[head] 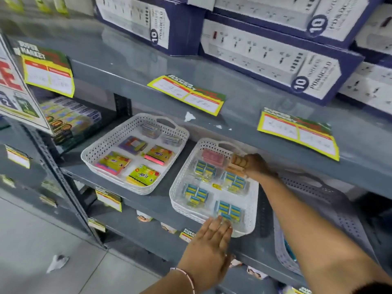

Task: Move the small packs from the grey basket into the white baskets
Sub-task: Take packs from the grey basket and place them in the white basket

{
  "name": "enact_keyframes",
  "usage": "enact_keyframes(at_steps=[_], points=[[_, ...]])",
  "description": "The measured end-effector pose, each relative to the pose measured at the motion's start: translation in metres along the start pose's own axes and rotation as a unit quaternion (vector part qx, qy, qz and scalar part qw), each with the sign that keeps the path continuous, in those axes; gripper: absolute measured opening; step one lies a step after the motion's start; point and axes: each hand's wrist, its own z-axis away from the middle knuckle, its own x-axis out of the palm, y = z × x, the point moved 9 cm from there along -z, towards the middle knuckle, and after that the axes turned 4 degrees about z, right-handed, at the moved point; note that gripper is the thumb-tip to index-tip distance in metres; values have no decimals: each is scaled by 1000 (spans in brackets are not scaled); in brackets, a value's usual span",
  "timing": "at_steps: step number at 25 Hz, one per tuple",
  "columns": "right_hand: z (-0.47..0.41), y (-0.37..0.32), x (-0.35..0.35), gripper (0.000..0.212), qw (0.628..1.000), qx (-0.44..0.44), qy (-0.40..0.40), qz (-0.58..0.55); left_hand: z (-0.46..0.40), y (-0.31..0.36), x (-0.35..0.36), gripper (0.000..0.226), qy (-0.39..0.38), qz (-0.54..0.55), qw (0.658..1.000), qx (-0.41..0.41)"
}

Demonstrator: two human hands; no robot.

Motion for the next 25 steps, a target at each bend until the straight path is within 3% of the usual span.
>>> enact_keyframes(at_steps=[4, 8, 10, 13, 16, 19, 25], points=[[-22, 8, 21, 23, 999, 23, -5, 41, 1, 0, -5, 59, 46, -2, 999, 20], [-37, 8, 36, 36, 999, 39, -14, 20, 0, -2, -7, 55, 60, -6, 998, 30], [-42, 10, 37, 30, 998, 61, 7, 1, 0, -3, -9, 53, 71, 2, 997, 30], [-46, 10, 36, 39, 997, 66, 46, 20, 1, -1, -10, 54, 74, -4, 997, 30], [-45, 13, 39, 29, 997, 74, 11, -10, 1, -4, -11, 55, 68, -12, 997, 18], [-45, 10, 37, 38, 998, 57, -12, 26, 1, -4, -10, 58, 71, -15, 997, 12], [-37, 11, 36, 35, 998, 62, -3, 8, 3, -3, -7, 58, 82, -29, 996, 14]])
